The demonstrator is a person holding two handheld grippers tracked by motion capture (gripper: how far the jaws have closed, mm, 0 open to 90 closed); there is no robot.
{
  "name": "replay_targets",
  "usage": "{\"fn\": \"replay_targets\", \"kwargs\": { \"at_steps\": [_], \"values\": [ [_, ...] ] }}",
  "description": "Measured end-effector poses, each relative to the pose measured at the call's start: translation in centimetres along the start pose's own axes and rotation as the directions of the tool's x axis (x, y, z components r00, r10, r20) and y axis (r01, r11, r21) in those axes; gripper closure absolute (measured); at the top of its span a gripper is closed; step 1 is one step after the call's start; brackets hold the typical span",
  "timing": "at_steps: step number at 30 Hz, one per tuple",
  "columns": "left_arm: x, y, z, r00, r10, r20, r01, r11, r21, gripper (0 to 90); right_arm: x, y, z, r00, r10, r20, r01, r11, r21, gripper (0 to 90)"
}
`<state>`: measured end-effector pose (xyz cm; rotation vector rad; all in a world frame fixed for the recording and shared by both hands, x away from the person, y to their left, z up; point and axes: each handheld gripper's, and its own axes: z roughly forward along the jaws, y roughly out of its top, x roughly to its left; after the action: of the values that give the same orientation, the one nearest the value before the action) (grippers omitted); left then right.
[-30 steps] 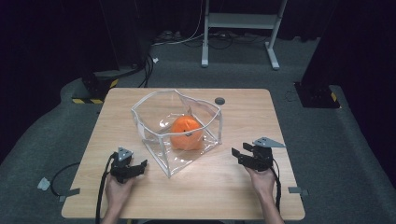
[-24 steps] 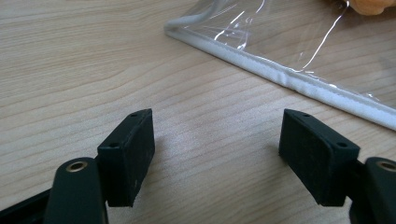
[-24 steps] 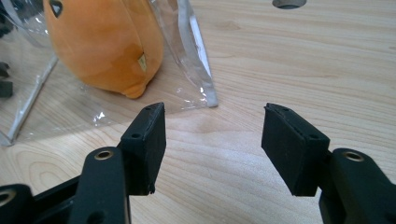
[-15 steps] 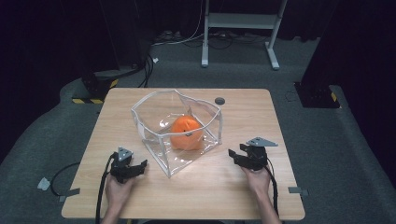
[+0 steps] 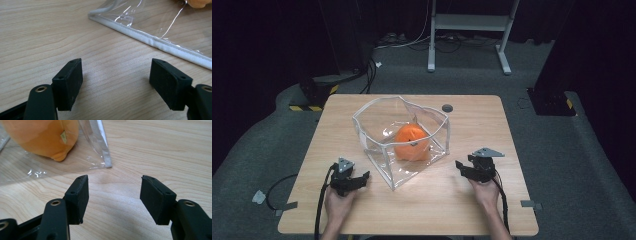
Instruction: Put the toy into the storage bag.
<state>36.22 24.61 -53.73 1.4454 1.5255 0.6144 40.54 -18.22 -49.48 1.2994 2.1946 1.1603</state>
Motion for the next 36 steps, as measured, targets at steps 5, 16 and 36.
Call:
{"fn": "replay_targets", "kwargs": {
  "at_steps": [5, 16, 36],
  "values": [
    [0.0, 0.0, 0.0, 1.0000, -0.001, 0.000, 0.001, 1.0000, 0.000, 26.8, 0.0, -0.1, 0.4, 0.9999, -0.006, 0.010, 0.006, 1.000, 0.011, 40.1],
    [0.0, 0.0, 0.0, 1.0000, 0.000, 0.000, 0.000, 1.0000, 0.000, 26.8, 0.1, -0.5, 1.4, 0.9992, -0.024, 0.032, 0.022, 0.999, 0.039, 40.2],
    [0.0, 0.0, 0.0, 1.0000, 0.000, 0.000, 0.000, 1.0000, 0.000, 26.8, 0.7, -0.9, 2.8, 0.9946, -0.072, 0.075, 0.067, 0.995, 0.067, 40.0]
  ]
}}
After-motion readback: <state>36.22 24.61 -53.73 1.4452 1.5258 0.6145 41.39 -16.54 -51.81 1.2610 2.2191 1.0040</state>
